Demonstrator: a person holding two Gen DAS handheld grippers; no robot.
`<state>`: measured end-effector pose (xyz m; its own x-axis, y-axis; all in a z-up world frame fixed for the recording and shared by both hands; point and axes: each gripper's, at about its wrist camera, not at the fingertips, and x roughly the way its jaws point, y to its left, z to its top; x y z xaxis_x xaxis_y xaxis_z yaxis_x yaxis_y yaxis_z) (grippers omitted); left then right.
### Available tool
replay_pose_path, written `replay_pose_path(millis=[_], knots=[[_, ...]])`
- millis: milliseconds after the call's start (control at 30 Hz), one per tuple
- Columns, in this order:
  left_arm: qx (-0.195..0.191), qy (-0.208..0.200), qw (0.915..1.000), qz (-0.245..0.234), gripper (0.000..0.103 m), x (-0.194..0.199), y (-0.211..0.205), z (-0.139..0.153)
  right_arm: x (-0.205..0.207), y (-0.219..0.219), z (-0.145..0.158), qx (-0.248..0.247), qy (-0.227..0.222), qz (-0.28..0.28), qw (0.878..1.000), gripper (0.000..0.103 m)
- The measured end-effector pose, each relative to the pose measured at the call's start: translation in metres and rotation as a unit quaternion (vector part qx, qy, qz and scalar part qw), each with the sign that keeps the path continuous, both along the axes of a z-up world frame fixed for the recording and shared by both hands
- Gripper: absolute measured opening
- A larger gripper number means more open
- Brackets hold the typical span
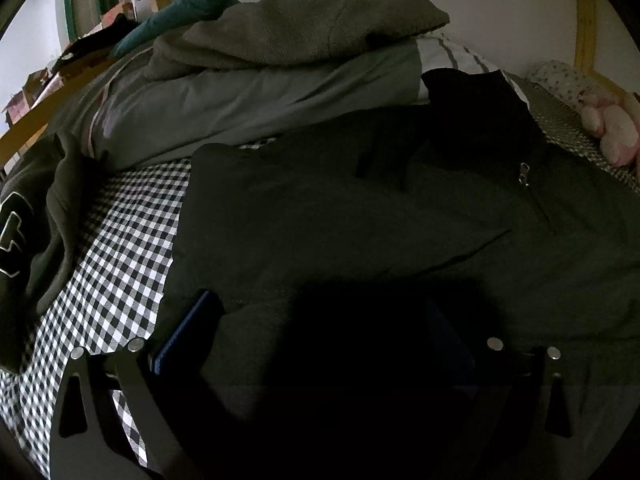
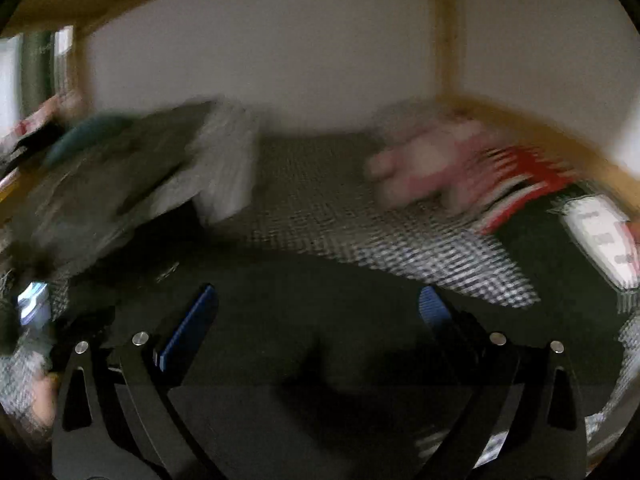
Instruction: Fold large clothes
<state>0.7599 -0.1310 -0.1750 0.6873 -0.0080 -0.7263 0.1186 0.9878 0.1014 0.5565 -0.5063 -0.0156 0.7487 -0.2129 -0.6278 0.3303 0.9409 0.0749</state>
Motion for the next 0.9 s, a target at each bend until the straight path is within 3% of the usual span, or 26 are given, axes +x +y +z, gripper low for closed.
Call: replay_pose_path(millis=[33,167,200,233,400,467,533,600,767,833,900], knots=[[0.0,-0.001,1.0,0.0,0.099,0.0,0.0,0.0,0.014,0.027,-0.02,0.003,0.032,0.031,0.999,0.1],[0.0,-0.001,1.0,0.0,0.099,-0.001,0.001,-0.001,0.059,0.08,-0.104,-0.034,0.144,0.058,0.987,0.099],[-0.003,-0.001,1.0,0.0,0.099,-0.001,0.001,0.0,0.065,0.082,-0.127,-0.035,0.164,0.052,0.984,0.099],[-0.004,-0.001,1.0,0.001,0.099,-0.001,0.002,0.0,0.068,0.08,-0.142,-0.028,0.157,0.047,0.986,0.1],[0.004,-0.002,1.0,0.004,0.099,-0.001,-0.001,-0.002,0.067,0.08,-0.139,-0.016,0.186,0.05,0.981,0.1],[0.004,-0.003,1.0,0.004,0.099,0.0,-0.001,-0.002,0.057,0.072,-0.125,-0.016,0.171,0.045,0.984,0.1],[0.005,-0.004,1.0,0.005,0.099,0.0,-0.001,-0.003,0.057,0.065,-0.137,-0.022,0.185,0.034,0.982,0.1],[0.008,-0.003,1.0,0.004,0.099,0.0,-0.001,-0.003,0.055,0.056,-0.153,0.003,0.166,0.052,0.985,0.1],[0.026,0.018,0.9995,0.003,0.098,0.002,-0.003,0.004,0.059,0.052,-0.144,0.023,0.176,0.054,0.983,0.1],[0.05,0.001,0.9987,0.011,0.098,-0.011,-0.012,0.02,0.042,0.044,-0.13,0.062,0.148,0.062,0.985,0.1],[0.031,-0.04,0.9987,-0.007,0.098,-0.038,-0.028,0.042,0.017,0.018,-0.107,0.117,0.1,0.051,0.987,0.1]])
